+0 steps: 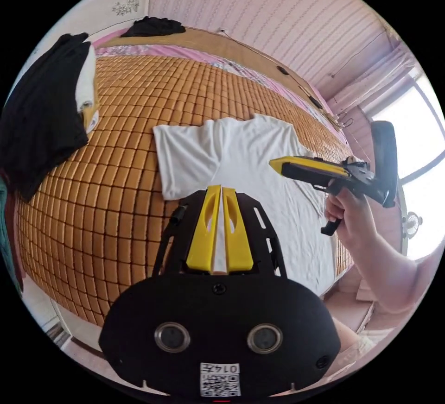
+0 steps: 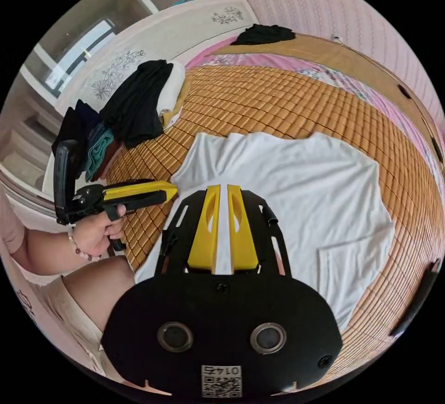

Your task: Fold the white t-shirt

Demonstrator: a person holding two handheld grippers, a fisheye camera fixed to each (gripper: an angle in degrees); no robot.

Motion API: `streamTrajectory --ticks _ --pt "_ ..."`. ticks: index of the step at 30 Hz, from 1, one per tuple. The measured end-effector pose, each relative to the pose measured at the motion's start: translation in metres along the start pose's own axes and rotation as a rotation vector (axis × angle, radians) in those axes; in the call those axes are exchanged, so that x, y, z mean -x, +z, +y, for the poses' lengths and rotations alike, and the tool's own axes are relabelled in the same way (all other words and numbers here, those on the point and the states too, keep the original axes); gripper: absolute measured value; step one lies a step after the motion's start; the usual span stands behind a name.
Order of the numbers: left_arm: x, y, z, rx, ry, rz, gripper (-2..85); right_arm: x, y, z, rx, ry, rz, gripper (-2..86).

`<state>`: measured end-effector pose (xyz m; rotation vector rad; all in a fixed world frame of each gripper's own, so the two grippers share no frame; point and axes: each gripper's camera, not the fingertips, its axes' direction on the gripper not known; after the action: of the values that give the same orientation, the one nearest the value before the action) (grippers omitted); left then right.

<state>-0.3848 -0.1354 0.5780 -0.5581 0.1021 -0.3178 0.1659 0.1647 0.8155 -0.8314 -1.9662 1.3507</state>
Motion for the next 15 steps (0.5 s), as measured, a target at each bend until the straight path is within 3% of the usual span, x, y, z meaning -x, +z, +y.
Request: streamTrajectory --ticks 4,7,12,15 --pt "0.041 -0.004 0.007 -0.053 -0.155 0.004 0.2 0.031 0.051 -0.056 0.024 -0.076 -0.028 8.2" --pt "0.057 0.004 0.007 -0.023 -0.203 0.060 5.6 0.046 0.090 -0.088 0.084 -0.103 0.017 8.5" --pt "0.068 0.009 0.009 0.002 -0.163 0.036 5.1 0.053 0.129 -0.107 0.162 -0.104 0.129 7.2" --pt "0.072 0.006 0.011 0.007 -0.120 0.025 4.2 0.050 0.129 -0.107 0.126 -0.127 0.198 0.8"
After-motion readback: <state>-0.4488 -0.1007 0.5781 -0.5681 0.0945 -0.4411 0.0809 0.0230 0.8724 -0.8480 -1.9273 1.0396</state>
